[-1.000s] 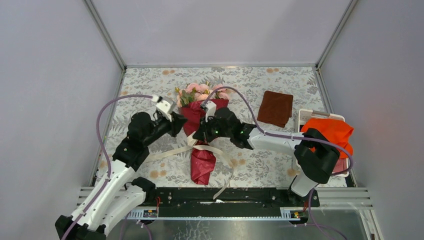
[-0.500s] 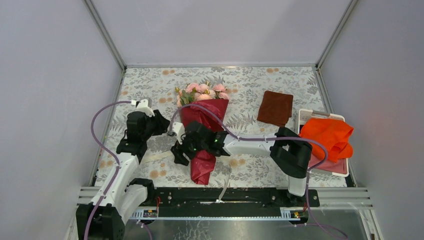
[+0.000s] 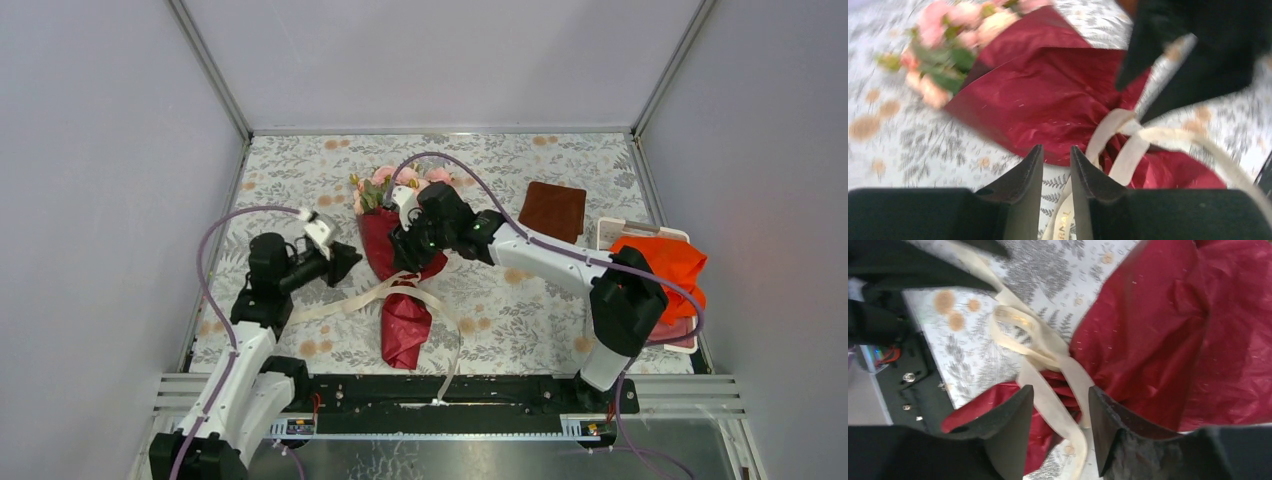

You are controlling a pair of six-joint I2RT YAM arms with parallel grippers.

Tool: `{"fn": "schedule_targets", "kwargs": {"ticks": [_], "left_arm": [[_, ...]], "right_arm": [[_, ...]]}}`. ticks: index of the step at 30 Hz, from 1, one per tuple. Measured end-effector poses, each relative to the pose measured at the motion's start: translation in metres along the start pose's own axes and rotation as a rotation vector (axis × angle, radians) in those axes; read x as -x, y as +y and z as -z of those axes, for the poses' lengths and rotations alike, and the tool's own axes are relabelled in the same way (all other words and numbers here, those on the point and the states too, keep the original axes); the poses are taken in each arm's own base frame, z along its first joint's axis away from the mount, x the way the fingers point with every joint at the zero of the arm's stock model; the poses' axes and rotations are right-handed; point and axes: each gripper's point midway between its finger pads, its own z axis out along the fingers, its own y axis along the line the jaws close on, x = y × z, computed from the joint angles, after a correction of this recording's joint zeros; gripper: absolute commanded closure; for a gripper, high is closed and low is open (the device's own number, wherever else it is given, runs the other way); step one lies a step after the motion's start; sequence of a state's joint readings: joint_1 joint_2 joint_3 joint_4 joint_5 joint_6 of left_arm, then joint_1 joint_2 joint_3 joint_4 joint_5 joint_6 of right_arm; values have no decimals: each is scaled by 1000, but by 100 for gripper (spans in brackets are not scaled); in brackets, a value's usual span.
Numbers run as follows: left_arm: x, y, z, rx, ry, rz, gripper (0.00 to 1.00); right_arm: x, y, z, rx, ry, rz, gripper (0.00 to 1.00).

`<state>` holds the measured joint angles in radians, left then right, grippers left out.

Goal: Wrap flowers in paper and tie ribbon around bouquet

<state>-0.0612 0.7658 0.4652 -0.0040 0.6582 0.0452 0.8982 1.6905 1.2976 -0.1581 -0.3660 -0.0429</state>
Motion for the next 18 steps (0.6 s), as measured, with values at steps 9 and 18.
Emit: {"fn": "schedule_targets", "kwargs": {"ticks": [9,18], "left_arm": [[-70,-87,-20,-437,187,-485,63],[-93,-70,-32,-385,237,-545,62]], "right_arm": [[-62,-37,-24,-133,231,-111,62],[-71,-42,-28,-153,265,-125,93]]}}
